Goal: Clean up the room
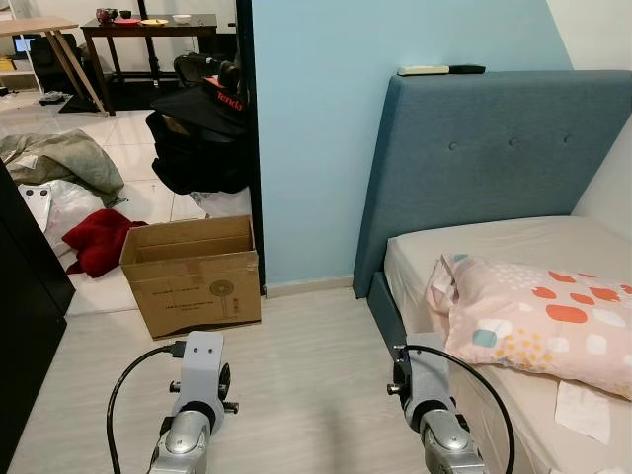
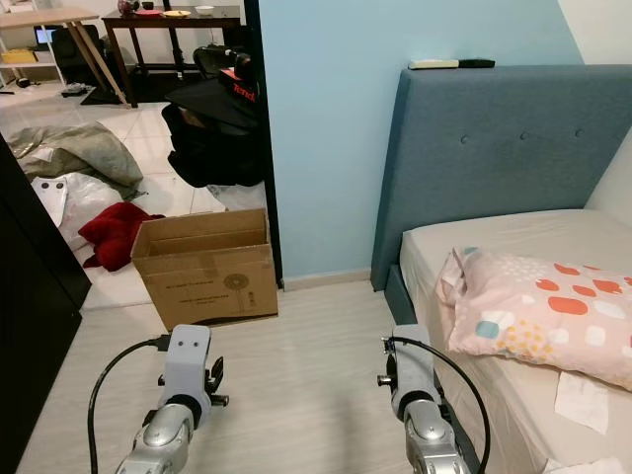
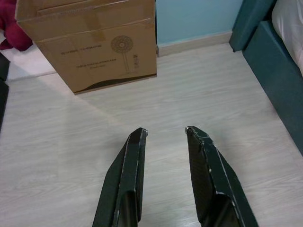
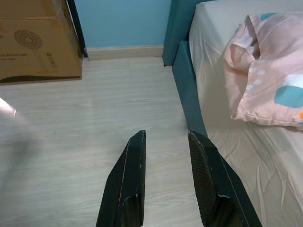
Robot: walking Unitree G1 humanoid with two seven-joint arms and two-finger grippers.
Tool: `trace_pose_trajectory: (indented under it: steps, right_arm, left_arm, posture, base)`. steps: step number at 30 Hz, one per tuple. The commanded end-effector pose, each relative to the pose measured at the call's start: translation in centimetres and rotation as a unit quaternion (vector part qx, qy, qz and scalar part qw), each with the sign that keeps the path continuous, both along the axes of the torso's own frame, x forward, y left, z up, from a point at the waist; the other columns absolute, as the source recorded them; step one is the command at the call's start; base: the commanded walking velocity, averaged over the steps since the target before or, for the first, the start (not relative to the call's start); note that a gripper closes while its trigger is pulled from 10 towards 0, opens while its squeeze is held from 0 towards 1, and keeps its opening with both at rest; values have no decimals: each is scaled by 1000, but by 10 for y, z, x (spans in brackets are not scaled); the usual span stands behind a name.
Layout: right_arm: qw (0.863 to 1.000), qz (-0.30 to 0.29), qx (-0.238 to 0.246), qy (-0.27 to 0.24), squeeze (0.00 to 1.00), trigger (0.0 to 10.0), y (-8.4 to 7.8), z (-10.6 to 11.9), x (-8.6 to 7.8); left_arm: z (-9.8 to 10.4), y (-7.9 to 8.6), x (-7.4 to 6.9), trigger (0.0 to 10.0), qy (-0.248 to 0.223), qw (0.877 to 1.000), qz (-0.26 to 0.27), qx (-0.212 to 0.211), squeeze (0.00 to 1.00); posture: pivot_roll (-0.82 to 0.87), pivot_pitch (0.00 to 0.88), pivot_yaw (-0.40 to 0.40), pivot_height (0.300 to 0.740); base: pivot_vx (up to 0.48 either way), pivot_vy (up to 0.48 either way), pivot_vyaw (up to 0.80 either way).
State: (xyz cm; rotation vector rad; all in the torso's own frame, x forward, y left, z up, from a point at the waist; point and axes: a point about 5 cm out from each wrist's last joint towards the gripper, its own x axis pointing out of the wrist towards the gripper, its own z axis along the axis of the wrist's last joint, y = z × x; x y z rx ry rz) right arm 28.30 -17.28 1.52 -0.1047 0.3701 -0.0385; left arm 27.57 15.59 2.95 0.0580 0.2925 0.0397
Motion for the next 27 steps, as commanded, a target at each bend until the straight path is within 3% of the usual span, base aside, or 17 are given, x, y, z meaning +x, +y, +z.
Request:
trace_pose_trajectory:
  steps: [1,27]
  right_arm:
    - [1000,-9,8,7,0,10000,-1,-3,-3]
    - [1000,-11,14,6,0,10000,2,-1,-4]
  left_arm:
    - [0,0,0,10000,4,1000,1,5,0]
    - [0,6,-2,10000,7,1000,21,5,0]
  posture:
    - [-10,76,-26,740]
    - [-5,108,-26,740]
  base:
    - [0,0,0]
    - [0,0,0]
